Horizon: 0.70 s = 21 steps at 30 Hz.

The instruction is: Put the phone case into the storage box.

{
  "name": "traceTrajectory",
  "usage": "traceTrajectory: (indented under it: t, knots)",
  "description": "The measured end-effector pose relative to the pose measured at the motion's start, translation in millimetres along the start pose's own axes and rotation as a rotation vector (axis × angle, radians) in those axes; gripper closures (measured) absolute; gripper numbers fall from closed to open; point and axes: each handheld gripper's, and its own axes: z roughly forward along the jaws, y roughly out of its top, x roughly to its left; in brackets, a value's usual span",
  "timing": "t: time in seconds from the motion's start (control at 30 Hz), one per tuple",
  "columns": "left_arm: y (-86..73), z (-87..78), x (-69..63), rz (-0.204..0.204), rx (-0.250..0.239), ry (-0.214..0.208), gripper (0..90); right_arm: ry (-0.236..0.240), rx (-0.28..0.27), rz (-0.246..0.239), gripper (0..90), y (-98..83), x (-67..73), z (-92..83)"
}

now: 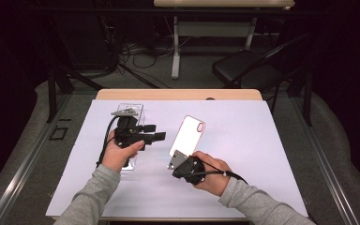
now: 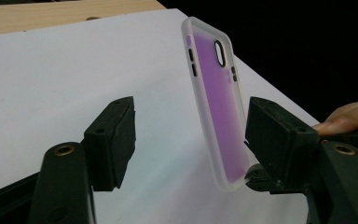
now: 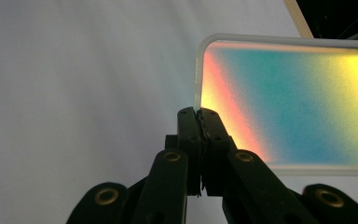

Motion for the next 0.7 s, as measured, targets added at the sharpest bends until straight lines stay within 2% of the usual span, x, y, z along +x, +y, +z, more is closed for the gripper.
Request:
traceTrajectory:
  t: [0.4,0.7]
  knots:
    - [3.0,12.7,-6.8,-0.017,0.053,0.002,44.7,-0.006,-0.003,-0.006,88.6,-0.6,2.0,0.0]
    - [6.3,21.5,-8.7,-0.041,0.092,0.004,45.8,-0.01,-0.006,-0.017,88.6,-0.4,2.8,0.4]
